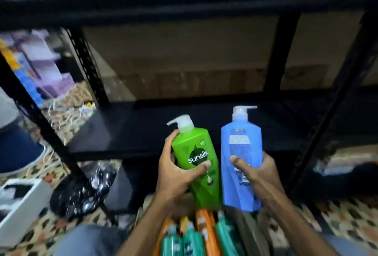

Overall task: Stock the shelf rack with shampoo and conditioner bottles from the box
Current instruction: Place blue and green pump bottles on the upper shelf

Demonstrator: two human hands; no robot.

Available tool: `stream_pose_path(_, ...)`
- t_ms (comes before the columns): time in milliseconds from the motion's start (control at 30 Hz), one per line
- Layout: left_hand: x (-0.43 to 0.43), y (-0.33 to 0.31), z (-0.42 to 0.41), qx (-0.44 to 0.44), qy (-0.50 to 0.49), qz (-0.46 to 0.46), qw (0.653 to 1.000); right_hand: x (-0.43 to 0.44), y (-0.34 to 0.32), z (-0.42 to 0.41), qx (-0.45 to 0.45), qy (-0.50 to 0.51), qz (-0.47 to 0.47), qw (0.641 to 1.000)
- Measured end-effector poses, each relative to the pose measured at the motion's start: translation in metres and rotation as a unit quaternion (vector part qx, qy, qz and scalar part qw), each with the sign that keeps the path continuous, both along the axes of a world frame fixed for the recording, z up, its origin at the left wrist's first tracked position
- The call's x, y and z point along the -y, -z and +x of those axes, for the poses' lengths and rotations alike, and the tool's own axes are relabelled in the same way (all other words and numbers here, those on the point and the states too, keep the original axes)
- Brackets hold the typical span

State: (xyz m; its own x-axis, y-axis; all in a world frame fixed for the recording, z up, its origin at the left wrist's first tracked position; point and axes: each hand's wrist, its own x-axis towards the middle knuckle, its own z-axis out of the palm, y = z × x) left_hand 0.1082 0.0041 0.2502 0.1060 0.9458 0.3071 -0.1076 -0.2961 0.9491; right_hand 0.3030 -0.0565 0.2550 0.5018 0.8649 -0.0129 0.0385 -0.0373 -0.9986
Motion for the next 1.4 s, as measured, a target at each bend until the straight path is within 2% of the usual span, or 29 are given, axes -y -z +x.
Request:
stream_pose_path(133, -0.018, -0.152, 0.005, 0.037, 0.007, 0.170, 0.985, -0.015, -0.151, 0.011, 0.053, 0.006, 0.206, 0.977)
stream_pose_path(233, -0.041, -0.261, 0.013, 0.060, 0.014, 0.297, 0.953, -0.036, -0.260, 0.031, 0.109, 0.055, 0.340, 0.932)
stream_pose_path(333, -0.065, -0.341, 0.027, 0.052, 0.003, 0.368, 0.928, -0.061, -0.333, 0.052, 0.149, 0.121, 0.394, 0.899)
stream_pose_path(433, -0.091, -0.382, 0.042, 0.049, -0.021, 0.387, 0.921, -0.092, -0.365, 0.076, 0.166, 0.187, 0.383, 0.889)
stream_pose_path(567, -0.124, -0.399, 0.062, 0.050, -0.044, 0.356, 0.932, -0.121, -0.383, 0.096, 0.167, 0.251, 0.354, 0.885)
stream_pose_path(700, -0.140, -0.409, 0.079, 0.052, -0.044, 0.326, 0.943, -0.144, -0.386, 0.115, 0.213, 0.267, 0.317, 0.885)
stream_pose_path(867, -0.152, -0.430, 0.096, 0.032, -0.055, 0.347, 0.936, -0.159, -0.389, 0.133, 0.279, 0.283, 0.274, 0.876)
stream_pose_path(1233, -0.173, -0.399, 0.121, -0.006, -0.078, 0.344, 0.936, -0.171, -0.377, 0.144, 0.275, 0.284, 0.259, 0.881)
stream_pose_path(1400, -0.179, -0.380, 0.127, -0.016, -0.084, 0.305, 0.949, -0.170, -0.376, 0.142, 0.277, 0.284, 0.264, 0.879)
